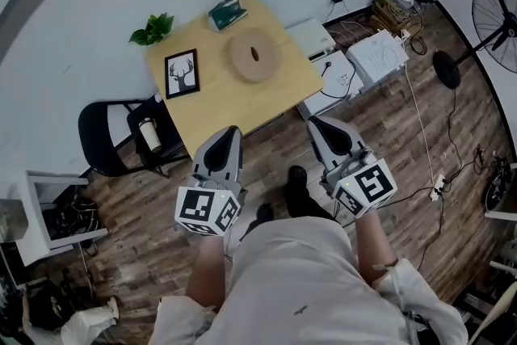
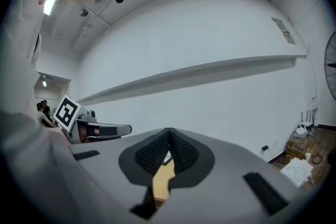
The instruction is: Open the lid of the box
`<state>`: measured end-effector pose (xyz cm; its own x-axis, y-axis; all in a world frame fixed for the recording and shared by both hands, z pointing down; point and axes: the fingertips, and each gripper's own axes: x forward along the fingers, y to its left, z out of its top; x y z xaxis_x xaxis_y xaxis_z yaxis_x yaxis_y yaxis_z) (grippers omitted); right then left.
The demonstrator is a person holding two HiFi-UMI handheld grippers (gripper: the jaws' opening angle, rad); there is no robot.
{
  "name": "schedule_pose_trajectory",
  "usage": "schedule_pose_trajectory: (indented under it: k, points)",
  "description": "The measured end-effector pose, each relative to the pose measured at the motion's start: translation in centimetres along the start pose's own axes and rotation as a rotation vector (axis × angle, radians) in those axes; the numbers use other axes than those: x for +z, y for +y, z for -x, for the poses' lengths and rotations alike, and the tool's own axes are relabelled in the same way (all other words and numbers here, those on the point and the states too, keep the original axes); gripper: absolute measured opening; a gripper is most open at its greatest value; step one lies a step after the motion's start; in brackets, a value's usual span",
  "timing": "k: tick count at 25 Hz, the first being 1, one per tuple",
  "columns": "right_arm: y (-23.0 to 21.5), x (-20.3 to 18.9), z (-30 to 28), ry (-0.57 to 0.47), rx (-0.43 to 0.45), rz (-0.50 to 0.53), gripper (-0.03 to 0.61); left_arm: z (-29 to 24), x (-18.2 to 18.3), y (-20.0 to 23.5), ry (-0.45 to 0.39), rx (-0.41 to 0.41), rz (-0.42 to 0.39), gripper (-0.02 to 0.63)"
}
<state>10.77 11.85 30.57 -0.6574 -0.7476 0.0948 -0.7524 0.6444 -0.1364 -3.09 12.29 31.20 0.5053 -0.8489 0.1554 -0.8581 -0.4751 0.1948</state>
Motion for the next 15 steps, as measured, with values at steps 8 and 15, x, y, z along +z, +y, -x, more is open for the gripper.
schedule_pose_trajectory:
  k: [8, 15]
  points:
    - [-5.3, 0.0, -3.4, 0.032, 0.092, -0.005, 0.0, -5.4, 0.3, 0.2, 0.012, 0.079, 0.01, 0.008]
    - [-8.7, -1.0, -5.9, 0.066, 0.2, 0.008, 0.026, -9.2, -0.4, 0.0, 0.023, 0.151, 0.015, 0.008]
